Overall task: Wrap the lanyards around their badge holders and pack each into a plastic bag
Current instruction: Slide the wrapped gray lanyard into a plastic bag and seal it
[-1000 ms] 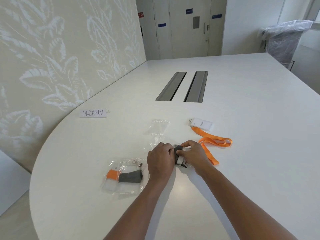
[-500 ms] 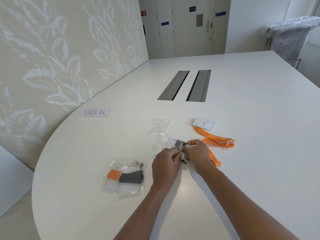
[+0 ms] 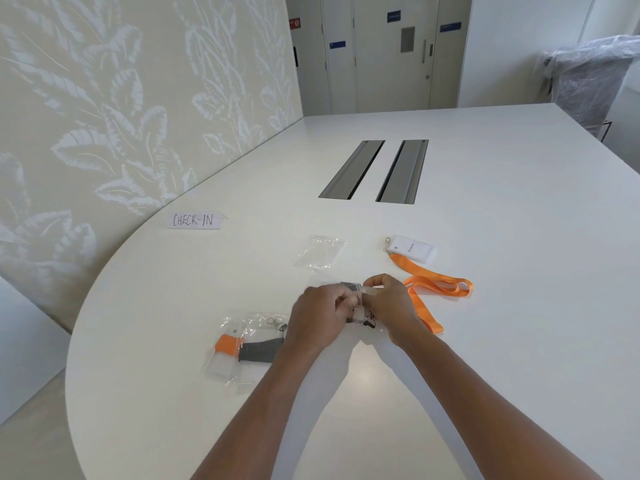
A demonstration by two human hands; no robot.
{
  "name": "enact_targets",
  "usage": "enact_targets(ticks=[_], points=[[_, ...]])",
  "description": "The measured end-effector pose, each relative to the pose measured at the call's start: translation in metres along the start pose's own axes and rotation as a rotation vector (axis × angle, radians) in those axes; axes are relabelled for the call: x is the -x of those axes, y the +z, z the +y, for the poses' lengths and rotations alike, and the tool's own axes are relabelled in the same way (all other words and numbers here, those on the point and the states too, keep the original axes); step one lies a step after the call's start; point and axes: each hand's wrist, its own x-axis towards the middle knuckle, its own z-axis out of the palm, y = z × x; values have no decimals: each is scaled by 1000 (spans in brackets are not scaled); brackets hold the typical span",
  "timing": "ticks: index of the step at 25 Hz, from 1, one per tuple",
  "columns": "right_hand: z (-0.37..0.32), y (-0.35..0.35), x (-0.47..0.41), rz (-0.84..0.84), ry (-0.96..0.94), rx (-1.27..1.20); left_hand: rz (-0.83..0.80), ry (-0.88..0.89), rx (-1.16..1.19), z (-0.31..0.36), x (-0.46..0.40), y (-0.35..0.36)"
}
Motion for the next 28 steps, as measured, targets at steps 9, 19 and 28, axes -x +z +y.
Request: enact_targets(ticks=[9, 19, 28], points=[[-53, -6, -3, -267, -236, 458, -216, -200, 61, -7, -34, -41], [-69, -7, 1, -223, -422, 570, -87, -357, 694, -29, -20, -22], [-79, 2, 8, -179, -486, 539, 78, -302, 861, -18, -14, -14]])
